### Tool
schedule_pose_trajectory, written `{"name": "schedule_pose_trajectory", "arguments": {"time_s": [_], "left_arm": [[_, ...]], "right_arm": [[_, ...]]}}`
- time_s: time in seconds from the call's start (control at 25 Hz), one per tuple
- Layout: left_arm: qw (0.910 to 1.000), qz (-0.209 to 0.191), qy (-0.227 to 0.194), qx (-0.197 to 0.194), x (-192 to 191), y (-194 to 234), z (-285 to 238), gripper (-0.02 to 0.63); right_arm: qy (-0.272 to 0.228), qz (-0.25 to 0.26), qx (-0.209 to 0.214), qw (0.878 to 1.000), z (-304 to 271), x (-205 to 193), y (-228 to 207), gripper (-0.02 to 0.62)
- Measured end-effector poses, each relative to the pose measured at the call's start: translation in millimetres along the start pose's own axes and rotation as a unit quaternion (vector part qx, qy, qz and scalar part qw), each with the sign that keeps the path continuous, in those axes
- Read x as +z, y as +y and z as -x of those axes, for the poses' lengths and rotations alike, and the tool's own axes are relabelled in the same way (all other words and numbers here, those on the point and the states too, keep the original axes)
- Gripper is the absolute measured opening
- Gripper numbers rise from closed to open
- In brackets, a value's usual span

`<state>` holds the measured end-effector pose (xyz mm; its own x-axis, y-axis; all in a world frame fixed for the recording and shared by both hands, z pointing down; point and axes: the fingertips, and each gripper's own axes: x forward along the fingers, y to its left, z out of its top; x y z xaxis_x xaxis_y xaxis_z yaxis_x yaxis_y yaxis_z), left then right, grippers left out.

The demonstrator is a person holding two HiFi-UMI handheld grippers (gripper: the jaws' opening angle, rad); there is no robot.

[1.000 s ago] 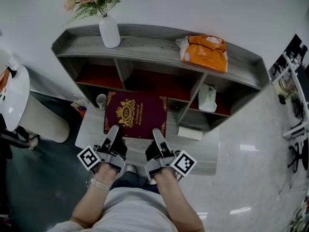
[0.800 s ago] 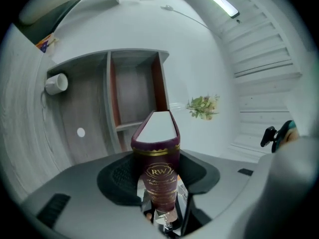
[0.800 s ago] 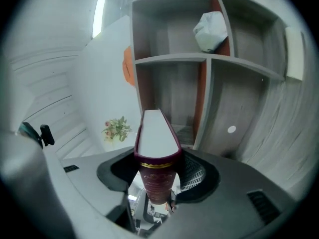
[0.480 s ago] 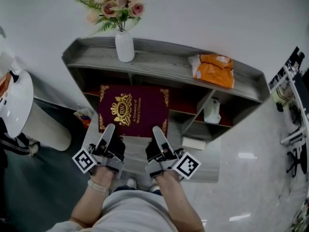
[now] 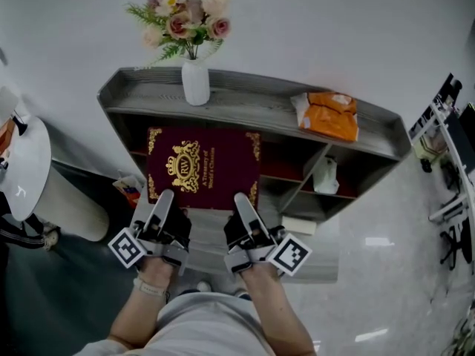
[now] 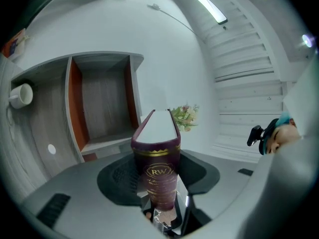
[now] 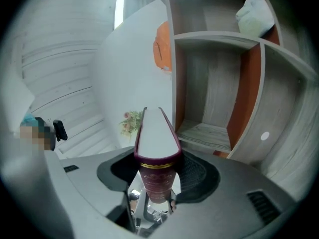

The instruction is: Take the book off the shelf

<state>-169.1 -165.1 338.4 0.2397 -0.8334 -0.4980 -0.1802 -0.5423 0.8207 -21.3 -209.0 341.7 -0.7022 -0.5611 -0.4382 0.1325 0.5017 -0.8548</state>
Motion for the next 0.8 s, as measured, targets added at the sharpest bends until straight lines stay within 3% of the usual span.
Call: {"name": "schedule_pose_trajectory", "arguments": {"time_s": [0.8], "left_arm": [[0.9995, 0.027, 0.018, 0.007, -16, 11, -1, 0.221]], "right_arm": [[-0.021, 0.007, -0.027, 0.999, 18, 6, -9, 0.225]]}}
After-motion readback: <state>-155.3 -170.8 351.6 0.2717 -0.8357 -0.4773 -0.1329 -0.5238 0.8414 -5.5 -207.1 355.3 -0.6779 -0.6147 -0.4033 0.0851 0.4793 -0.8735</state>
